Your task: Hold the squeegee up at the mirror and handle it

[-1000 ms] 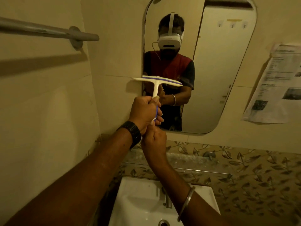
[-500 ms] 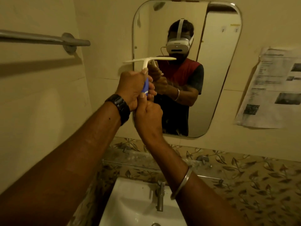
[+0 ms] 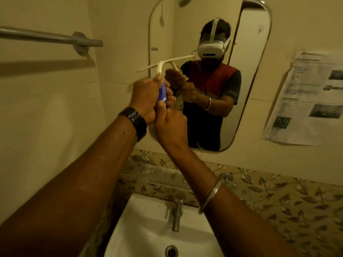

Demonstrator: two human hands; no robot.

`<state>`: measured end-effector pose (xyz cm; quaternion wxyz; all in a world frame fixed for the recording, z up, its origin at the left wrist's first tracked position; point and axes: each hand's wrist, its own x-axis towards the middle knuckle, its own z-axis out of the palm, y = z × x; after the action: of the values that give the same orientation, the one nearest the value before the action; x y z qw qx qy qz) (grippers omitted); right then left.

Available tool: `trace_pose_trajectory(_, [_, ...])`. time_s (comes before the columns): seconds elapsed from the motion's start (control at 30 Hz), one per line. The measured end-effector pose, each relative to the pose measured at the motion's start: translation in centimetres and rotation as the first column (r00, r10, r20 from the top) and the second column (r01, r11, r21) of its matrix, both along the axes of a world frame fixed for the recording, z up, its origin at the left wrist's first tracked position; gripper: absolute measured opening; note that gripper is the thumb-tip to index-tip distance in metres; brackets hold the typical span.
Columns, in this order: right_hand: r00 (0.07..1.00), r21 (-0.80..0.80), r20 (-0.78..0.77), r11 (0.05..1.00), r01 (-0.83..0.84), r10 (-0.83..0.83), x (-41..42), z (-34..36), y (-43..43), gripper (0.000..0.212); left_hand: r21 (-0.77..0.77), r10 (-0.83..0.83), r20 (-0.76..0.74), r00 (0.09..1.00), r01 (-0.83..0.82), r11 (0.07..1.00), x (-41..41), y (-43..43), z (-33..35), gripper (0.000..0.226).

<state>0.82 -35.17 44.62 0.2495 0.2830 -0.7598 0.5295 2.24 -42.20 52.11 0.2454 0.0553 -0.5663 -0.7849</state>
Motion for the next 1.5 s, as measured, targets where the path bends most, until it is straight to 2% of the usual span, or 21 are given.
trace_pose_trajectory(0.17, [0.996,0.095,0.022,0.992,0.079,-0.082,-1.9,-0.3,1.0,0.061,0.066,-0.002,0.024,1.000,0.001,0.998,-1.6,0.7,-0.6,0.034])
trace_pose_trajectory(0.33, [0.994,0.152,0.036,0.984,0.094,-0.101,-1.9,-5.7,4.0,0.058,0.126,-0.071,0.094,0.993,0.058,0.990,-2.3,3.2,-5.3,0.035])
trace_pose_trajectory(0.47, [0.991,0.171,0.101,0.983,0.072,-0.090,-1.2,-9.9,6.6,0.056,0.085,-0.095,0.186,0.978,0.080,0.993,-2.0,5.5,-9.2,0.039])
trace_pose_trajectory(0.53, [0.994,0.167,0.091,0.985,0.051,-0.067,-1.0,-9.6,7.1,0.058,0.099,-0.108,0.159,0.981,0.093,0.991,-1.8,5.7,-9.2,0.040])
trace_pose_trajectory(0.63, [0.999,0.158,0.002,0.987,0.037,-0.037,-1.6,-6.1,6.8,0.066,0.131,-0.080,0.040,0.996,0.074,0.989,-1.8,5.5,-6.5,0.039])
trace_pose_trajectory(0.73, [0.997,0.186,-0.058,0.981,0.051,-0.041,-2.6,-2.4,6.7,0.064,0.160,-0.024,-0.035,0.999,0.030,0.987,-2.3,5.2,-3.7,0.037])
trace_pose_trajectory(0.83, [0.997,0.219,-0.054,0.973,0.067,-0.056,-3.8,-2.1,7.7,0.060,0.149,-0.010,-0.032,0.999,0.015,0.989,-3.3,5.9,-3.5,0.037])
trace_pose_trajectory(1.0, [0.994,0.256,-0.046,0.961,0.108,-0.099,-5.1,-7.1,11.2,0.060,0.140,-0.049,0.020,0.999,0.046,0.989,-4.5,9.8,-7.1,0.038])
trace_pose_trajectory(1.23, [0.992,0.184,0.091,0.980,0.071,-0.089,-3.3,-11.2,14.7,0.059,0.028,-0.065,0.081,0.995,0.063,0.998,-4.3,13.0,-11.4,0.038])
trace_pose_trajectory(1.37, [1.000,0.083,0.023,0.996,0.013,-0.015,-2.4,-7.5,14.5,0.058,0.028,-0.081,0.002,0.997,0.081,0.996,-4.0,12.7,-8.3,0.039])
trace_pose_trajectory(1.5, [1.000,-0.006,-0.011,1.000,0.016,-0.016,-3.5,-2.2,13.4,0.058,0.029,-0.060,-0.044,0.997,0.061,0.998,-5.1,12.1,-3.1,0.039])
